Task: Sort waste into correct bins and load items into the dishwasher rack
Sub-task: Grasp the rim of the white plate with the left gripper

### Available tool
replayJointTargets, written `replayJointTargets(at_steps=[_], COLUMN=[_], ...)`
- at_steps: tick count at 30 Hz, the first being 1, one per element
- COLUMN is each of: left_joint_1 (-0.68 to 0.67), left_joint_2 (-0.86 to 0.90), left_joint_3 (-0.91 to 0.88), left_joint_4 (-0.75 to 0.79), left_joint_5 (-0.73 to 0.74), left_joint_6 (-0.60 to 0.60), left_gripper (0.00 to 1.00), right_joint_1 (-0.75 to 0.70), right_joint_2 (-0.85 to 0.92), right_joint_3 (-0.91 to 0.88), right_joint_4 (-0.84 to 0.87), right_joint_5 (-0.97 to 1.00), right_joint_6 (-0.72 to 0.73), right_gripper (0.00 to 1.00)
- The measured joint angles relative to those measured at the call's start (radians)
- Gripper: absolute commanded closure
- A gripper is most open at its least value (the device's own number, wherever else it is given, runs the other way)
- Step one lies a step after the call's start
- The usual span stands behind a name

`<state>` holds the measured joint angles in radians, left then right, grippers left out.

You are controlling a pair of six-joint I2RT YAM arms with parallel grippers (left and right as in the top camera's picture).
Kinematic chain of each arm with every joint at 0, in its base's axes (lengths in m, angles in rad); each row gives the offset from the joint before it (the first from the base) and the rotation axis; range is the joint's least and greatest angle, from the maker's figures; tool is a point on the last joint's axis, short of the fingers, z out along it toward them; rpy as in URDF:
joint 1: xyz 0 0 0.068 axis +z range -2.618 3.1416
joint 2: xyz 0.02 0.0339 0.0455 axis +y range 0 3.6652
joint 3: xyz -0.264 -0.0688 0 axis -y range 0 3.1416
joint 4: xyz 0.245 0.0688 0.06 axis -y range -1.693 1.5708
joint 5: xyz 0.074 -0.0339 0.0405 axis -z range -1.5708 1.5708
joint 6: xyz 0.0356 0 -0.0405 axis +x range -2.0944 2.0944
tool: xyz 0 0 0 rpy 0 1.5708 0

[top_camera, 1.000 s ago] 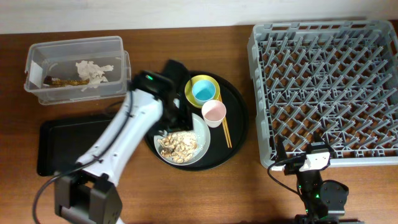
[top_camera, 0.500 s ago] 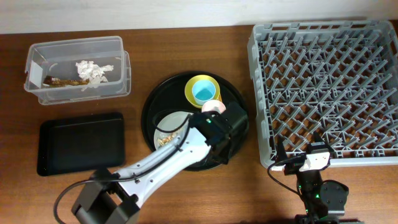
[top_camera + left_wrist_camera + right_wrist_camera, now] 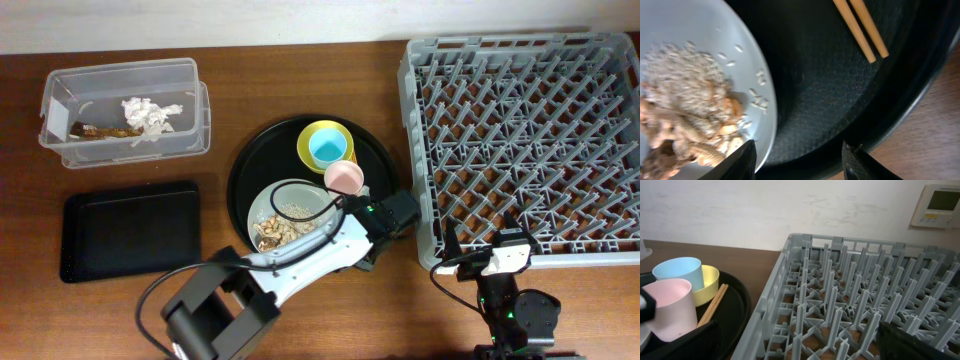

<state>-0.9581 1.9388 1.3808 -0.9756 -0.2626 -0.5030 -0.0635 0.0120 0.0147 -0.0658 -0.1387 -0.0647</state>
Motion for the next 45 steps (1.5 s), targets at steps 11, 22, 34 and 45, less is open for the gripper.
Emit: replayJointTargets(at_steps=[11, 22, 34, 45], left_joint_1=[0.013, 0.03, 0.03, 0.03], left_joint_2=[0.032, 0.032, 0.032, 0.032], left_joint_3=[-0.003, -0.079, -0.101, -0.115], left_joint_4=[0.001, 0.063, 0.147, 0.153], left_joint_5=[-0.031, -0.042, -0.087, -0.086], left_joint_6=[-0.022, -0.06, -0.059, -0.053], left_gripper=[0.46, 0.46, 0.46, 0.77], right_joint_1=[0.0, 0.0, 0.0, 0.0], right_joint_2=[0.0, 0.0, 0.0, 0.0], right_joint_3=[0.0, 0.0, 0.0, 0.0], right_joint_4=[0.0, 0.0, 0.0, 0.0], right_joint_5=[0.0, 0.0, 0.0, 0.0], right_joint_6=[0.0, 0.0, 0.0, 0.0], right_gripper=[0.02, 0.02, 0.01, 0.02])
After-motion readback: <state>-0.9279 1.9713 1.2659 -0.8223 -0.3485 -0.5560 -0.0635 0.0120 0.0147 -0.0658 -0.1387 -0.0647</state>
